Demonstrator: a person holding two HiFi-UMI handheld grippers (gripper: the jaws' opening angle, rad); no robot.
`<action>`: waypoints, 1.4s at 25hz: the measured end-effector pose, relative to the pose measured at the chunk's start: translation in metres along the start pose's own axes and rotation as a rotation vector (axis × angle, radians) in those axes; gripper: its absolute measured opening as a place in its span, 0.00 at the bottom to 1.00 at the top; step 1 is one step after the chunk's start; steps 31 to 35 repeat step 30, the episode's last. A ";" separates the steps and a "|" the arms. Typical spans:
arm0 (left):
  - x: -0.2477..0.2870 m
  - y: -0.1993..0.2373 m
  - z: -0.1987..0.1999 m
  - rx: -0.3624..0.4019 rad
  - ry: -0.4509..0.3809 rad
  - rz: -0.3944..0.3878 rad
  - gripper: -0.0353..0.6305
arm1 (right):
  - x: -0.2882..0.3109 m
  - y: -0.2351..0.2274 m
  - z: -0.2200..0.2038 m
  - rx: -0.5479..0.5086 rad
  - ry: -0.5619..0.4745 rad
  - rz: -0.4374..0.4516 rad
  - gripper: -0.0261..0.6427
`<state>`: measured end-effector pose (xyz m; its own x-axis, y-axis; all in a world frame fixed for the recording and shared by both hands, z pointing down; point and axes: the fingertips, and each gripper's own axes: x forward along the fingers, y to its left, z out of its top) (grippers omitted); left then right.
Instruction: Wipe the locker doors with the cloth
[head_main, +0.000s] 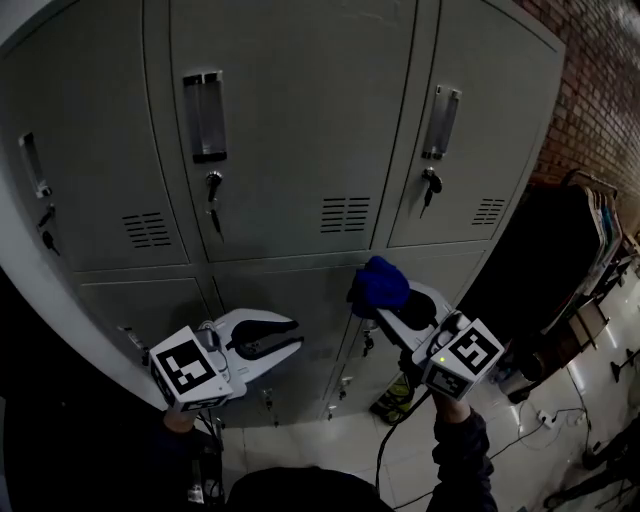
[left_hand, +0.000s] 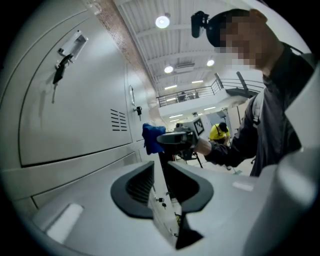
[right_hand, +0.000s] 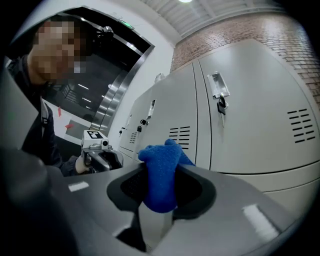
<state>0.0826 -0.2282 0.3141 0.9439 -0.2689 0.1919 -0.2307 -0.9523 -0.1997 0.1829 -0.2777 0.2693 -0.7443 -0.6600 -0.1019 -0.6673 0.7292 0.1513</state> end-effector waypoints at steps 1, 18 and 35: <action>0.003 -0.002 -0.001 -0.006 0.006 0.006 0.14 | -0.004 0.003 -0.002 -0.018 -0.001 0.003 0.22; 0.049 -0.032 0.003 -0.011 0.056 0.066 0.14 | -0.036 0.028 0.002 -0.090 -0.067 0.116 0.22; 0.056 -0.034 0.010 0.008 0.047 0.081 0.14 | -0.045 0.026 0.001 -0.092 -0.080 0.112 0.22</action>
